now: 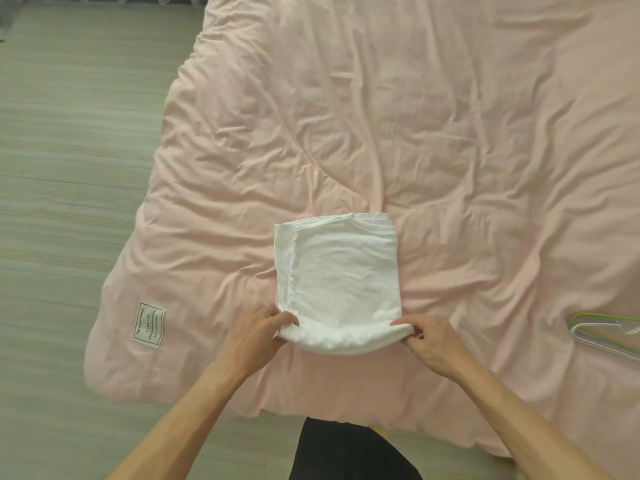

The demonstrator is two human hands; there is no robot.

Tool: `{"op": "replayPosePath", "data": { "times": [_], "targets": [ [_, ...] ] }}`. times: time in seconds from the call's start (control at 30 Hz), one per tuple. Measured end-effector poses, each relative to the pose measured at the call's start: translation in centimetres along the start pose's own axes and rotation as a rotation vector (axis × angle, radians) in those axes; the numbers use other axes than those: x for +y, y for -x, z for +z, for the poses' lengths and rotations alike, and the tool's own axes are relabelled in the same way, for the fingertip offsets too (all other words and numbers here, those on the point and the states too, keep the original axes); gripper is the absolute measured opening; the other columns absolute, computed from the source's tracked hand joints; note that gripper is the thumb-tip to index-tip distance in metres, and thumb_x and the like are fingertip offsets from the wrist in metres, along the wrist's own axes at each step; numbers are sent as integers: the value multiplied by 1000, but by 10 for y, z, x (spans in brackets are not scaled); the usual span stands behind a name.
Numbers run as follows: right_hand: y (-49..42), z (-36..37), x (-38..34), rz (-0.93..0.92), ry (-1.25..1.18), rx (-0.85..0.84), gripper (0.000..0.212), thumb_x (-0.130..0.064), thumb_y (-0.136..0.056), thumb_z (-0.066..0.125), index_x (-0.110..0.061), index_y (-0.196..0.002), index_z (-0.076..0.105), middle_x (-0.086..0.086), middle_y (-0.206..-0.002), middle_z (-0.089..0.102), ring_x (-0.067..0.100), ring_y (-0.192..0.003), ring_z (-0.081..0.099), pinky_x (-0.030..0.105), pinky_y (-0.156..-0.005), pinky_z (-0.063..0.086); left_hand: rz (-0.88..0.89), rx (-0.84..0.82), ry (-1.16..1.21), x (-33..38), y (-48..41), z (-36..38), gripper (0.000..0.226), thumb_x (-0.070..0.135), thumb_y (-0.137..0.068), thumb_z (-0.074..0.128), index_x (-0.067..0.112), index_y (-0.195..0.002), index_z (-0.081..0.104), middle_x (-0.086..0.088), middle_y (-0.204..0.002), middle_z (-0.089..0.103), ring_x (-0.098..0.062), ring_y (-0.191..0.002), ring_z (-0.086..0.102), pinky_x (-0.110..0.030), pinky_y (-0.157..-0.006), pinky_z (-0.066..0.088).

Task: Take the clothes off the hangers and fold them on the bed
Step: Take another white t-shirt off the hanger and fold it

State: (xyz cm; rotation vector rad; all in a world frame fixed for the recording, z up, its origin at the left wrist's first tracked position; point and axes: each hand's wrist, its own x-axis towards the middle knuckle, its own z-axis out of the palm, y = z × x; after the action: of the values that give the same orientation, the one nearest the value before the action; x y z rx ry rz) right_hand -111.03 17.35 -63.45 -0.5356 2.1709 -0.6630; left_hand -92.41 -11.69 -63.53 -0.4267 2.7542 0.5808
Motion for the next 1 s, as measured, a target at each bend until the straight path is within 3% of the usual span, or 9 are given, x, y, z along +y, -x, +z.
{"op": "replayPosePath", "data": {
  "times": [0.07, 0.13, 0.2, 0.27, 0.4, 0.5, 0.67, 0.83, 1.0],
  "targets": [
    [-20, -7, -2, -7, -73, 106, 4, -27, -87, 75, -29, -91, 75, -16, -90, 58, -1, -83, 57, 21, -74, 42, -1, 137, 123, -7, -19, -5, 26, 30, -78, 82, 32, -102, 73, 6, -100, 59, -16, -85, 57, -26, -62, 43],
    [-42, -16, -8, 40, -242, 190, 6, -33, -91, 71, -28, -94, 71, -13, -100, 58, 1, -93, 59, 22, -79, 47, -143, 130, 501, -4, -39, -23, 22, 38, -88, 72, 29, -108, 73, 16, -112, 61, -8, -102, 56, -23, -79, 44],
    [-65, -24, -20, 111, -403, 253, 13, -35, -96, 63, -24, -90, 66, -9, -97, 64, 4, -90, 60, 22, -74, 47, -355, 90, 961, 7, -64, -40, 21, 37, -98, 61, 23, -111, 70, 19, -101, 68, -8, -100, 63, -16, -76, 46],
    [-89, -26, -33, 155, -410, 336, 29, -39, -101, 53, -13, -88, 57, -5, -81, 59, 11, -75, 55, 25, -64, 42, -503, 142, 1065, 15, -93, -44, 20, 35, -103, 53, 19, -108, 64, 14, -94, 67, -15, -94, 65, -16, -72, 49],
    [-136, -13, -52, 232, -335, 514, 33, -37, -106, 41, -8, -90, 45, -1, -72, 51, 27, -73, 51, 39, -63, 33, -671, 259, 868, 16, -144, -26, 39, 45, -106, 32, 11, -103, 50, 0, -86, 57, -33, -92, 58, -41, -74, 40],
    [-159, -10, -54, 281, -283, 587, 32, -37, -106, 38, -9, -93, 46, 2, -75, 53, 35, -80, 55, 37, -67, 30, -684, 303, 698, 10, -165, -22, 40, 42, -108, 22, 9, -105, 45, -10, -81, 55, -39, -86, 57, -41, -69, 34],
    [-186, -12, -55, 285, -189, 624, 29, -39, -106, 38, -15, -92, 46, 15, -84, 61, 41, -87, 59, 37, -67, 29, -727, 229, 557, -9, -188, -18, 41, 43, -108, 21, 10, -107, 44, -27, -103, 62, -44, -97, 57, -41, -72, 33],
    [-202, -2, -47, 399, -100, 536, 38, -46, -106, 32, -12, -103, 50, 22, -99, 66, 43, -94, 61, 39, -69, 35, -758, 122, 505, -19, -197, -5, 44, 45, -107, 19, 12, -110, 47, -26, -114, 62, -44, -105, 58, -40, -75, 33],
    [-198, 5, -41, 477, -92, 537, 35, -46, -105, 34, -14, -97, 46, 20, -98, 65, 42, -94, 61, 38, -67, 33, -777, 121, 489, -16, -200, -4, 44, 48, -106, 22, 16, -115, 50, -20, -115, 64, -41, -105, 59, -40, -75, 33]
  ]
}}
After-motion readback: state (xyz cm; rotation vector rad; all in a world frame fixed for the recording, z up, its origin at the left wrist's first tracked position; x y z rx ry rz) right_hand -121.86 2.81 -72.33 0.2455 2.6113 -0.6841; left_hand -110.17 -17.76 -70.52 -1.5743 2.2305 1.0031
